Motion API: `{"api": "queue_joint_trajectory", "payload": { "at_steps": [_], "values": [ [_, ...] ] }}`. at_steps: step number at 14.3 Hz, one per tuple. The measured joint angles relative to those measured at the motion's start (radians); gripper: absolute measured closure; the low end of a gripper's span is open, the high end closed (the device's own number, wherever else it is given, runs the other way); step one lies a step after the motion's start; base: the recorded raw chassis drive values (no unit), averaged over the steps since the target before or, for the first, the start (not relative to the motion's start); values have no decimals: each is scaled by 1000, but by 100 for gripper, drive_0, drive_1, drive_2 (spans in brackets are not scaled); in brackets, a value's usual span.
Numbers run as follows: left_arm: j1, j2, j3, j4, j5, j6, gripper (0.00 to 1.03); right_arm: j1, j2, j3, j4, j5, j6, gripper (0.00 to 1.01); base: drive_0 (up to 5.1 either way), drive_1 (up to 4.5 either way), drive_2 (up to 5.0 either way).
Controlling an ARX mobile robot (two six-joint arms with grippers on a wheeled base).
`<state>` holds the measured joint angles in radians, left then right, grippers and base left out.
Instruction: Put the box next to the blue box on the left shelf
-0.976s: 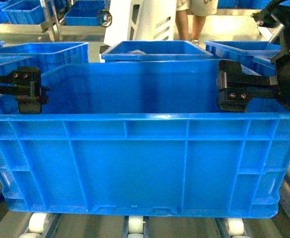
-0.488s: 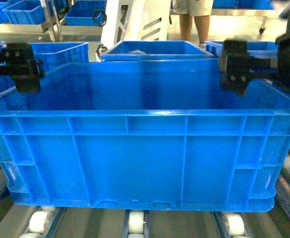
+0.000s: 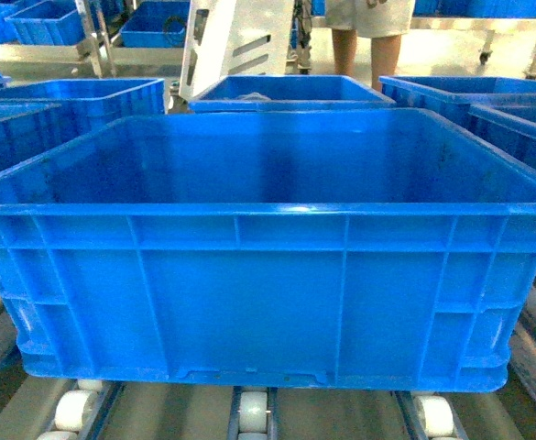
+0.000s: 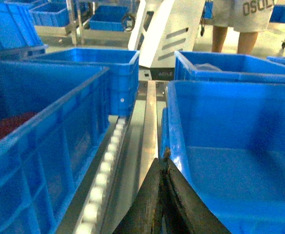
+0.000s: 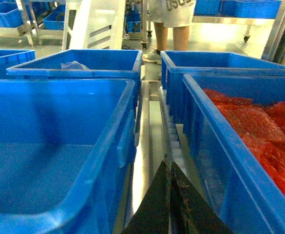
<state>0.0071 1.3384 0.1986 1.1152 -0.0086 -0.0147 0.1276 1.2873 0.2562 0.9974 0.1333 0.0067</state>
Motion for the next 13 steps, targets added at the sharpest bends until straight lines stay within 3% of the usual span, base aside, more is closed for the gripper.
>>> {"api": "queue_joint_trajectory", "payload": {
  "at_steps": [3, 4, 5, 6, 13],
  "values": [
    [-9, -183, -81, -83, 9, 0, 101, -37, -166, -95, -48, -42, 0, 100, 0, 0, 0],
    [-6, -243, -109, -130, 6, 0, 101, -50, -177, -143, 21, -54, -1, 100, 0, 0, 0],
    [-7, -308, -132, -177, 9, 1, 101, -86, -211, -175, -34, -108, 0, 100, 0, 0, 0],
    [-8, -383, -146, -231, 8, 0, 101, -130, -289, -201, -85, -126, -1, 100, 0, 0, 0],
    [-7, -630, -183, -436, 8, 1, 101, -128, -541, -240, -283, -132, -1, 100, 0, 0, 0]
  ]
}}
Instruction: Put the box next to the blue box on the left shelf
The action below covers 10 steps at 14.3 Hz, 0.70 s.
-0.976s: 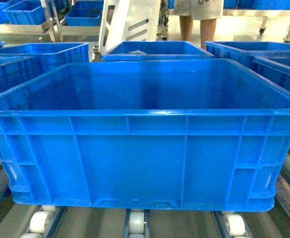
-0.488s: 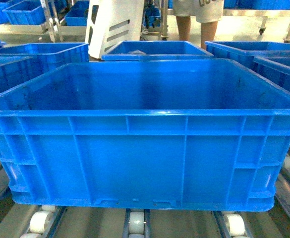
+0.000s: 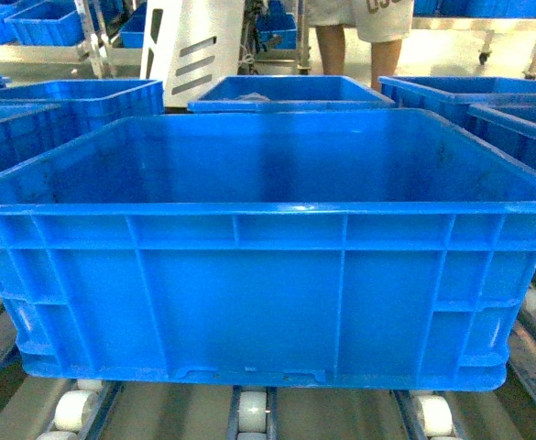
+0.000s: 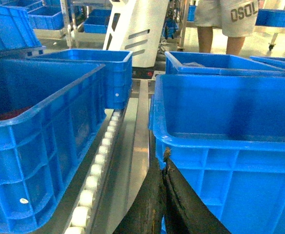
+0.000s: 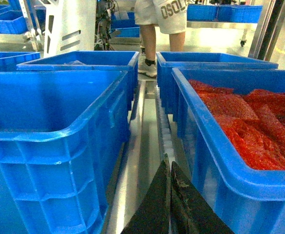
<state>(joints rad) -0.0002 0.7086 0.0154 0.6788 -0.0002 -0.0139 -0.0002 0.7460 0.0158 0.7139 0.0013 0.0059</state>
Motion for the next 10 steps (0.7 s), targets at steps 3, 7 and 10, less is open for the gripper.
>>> {"api": "queue_joint_trajectory", "payload": {
  "at_steps": [3, 7, 10],
  "values": [
    [0, -161, -1, -143, 0, 0, 101, 0, -167, -2, -147, 0, 0, 100, 0, 0, 0],
    [0, -321, -1, -293, 0, 0, 101, 0, -335, -2, -304, 0, 0, 100, 0, 0, 0],
    [0, -408, -1, -375, 0, 0, 101, 0, -425, -2, -392, 0, 0, 100, 0, 0, 0]
  ]
}}
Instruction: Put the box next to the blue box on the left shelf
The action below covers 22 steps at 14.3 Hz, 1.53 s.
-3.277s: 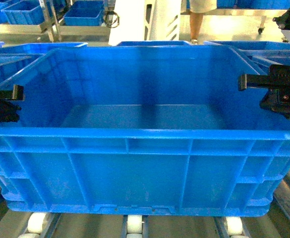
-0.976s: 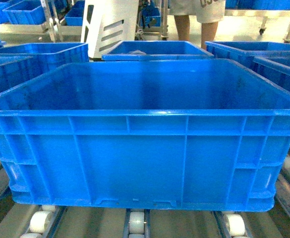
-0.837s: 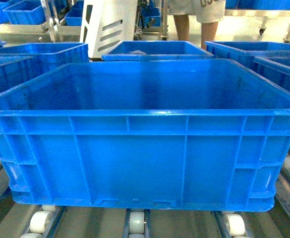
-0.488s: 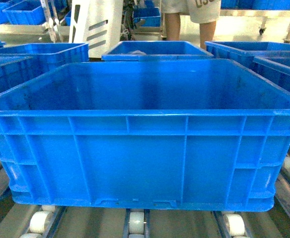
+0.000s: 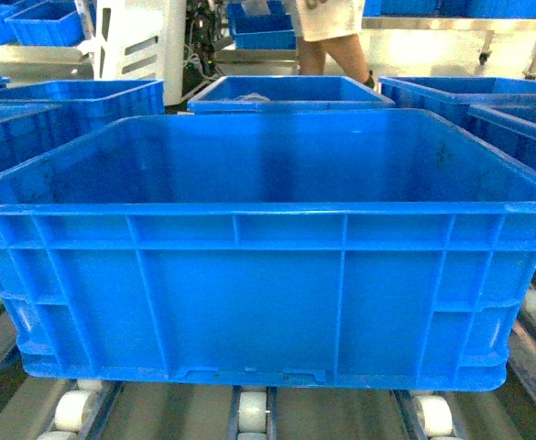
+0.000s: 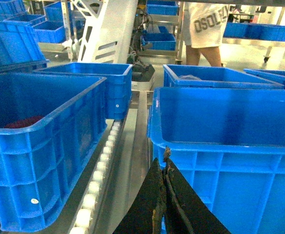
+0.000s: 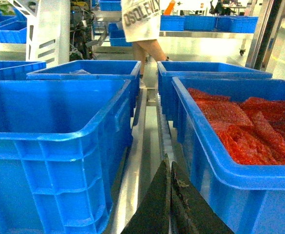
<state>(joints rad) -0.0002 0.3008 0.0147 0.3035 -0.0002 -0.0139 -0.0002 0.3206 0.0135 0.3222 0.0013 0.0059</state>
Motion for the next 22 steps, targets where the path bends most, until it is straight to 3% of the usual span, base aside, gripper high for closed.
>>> {"api": "queue_joint_trajectory", "payload": {
  "at_steps": [6, 7, 8, 13, 14, 21, 22],
  "values": [
    [0, -127, 0, -129, 0, 0, 101, 0, -136, 0, -136, 0, 0, 100, 0, 0, 0],
    [0, -198, 1, -230, 0, 0, 101, 0, -151, 0, -152, 0, 0, 100, 0, 0, 0],
    [0, -284, 0, -317, -2, 2, 101, 0, -245, 0, -300, -4, 0, 100, 0, 0, 0],
    [0, -291, 0, -310, 0, 7, 101, 0, -315, 0, -327, -2, 0, 100, 0, 0, 0],
    [0, -291, 0, -310, 0, 6, 99, 0, -315, 0, -327, -2, -1, 95, 0, 0, 0],
    [0, -291, 0, -310, 0, 7, 5, 0, -315, 0, -327, -2, 0, 1, 0, 0, 0],
    [0, -291, 0, -310, 0, 11, 5, 0, -315, 0, -327, -2, -1, 4, 0, 0, 0]
  ]
}}
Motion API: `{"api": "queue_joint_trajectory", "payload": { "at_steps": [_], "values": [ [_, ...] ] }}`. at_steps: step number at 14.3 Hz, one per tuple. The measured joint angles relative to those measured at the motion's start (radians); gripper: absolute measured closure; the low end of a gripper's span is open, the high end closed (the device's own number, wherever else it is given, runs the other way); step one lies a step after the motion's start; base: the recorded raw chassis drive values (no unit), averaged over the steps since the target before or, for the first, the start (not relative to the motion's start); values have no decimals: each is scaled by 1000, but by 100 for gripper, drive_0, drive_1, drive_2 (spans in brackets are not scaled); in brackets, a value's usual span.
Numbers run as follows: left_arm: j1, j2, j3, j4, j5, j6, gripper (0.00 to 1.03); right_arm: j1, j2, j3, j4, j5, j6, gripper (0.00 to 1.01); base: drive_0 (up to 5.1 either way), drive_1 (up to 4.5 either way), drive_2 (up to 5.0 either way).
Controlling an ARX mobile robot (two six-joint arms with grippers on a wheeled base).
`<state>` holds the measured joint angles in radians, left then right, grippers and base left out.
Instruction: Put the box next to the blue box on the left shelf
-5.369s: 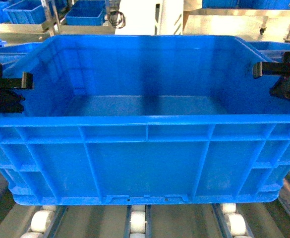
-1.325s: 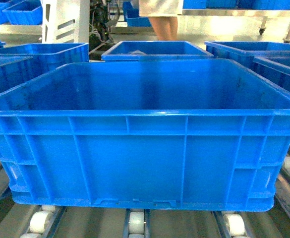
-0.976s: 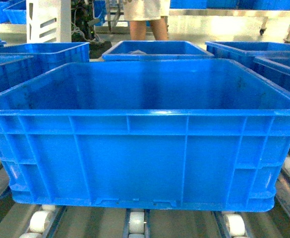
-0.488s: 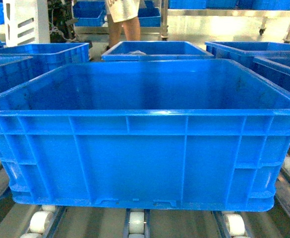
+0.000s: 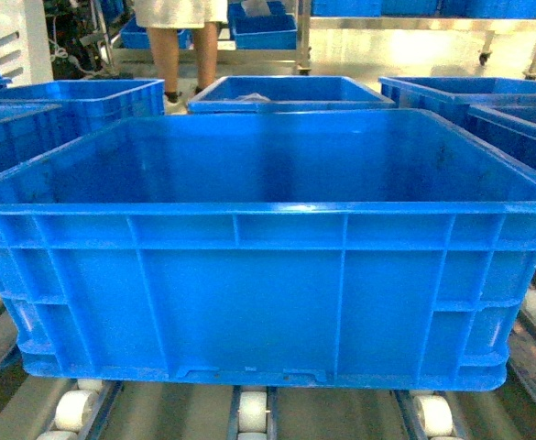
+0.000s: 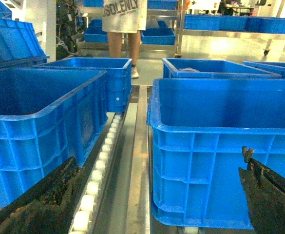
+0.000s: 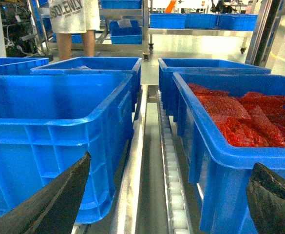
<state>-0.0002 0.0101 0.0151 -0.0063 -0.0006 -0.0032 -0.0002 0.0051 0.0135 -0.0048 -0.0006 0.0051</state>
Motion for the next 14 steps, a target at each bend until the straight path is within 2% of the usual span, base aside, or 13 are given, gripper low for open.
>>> {"api": "queue_joint_trajectory", "payload": {
  "at_steps": [14],
  "values": [
    [0, 0, 0, 0, 0, 1, 5, 0, 0, 0, 0, 0, 0, 3, 0, 0, 0]
  ]
}}
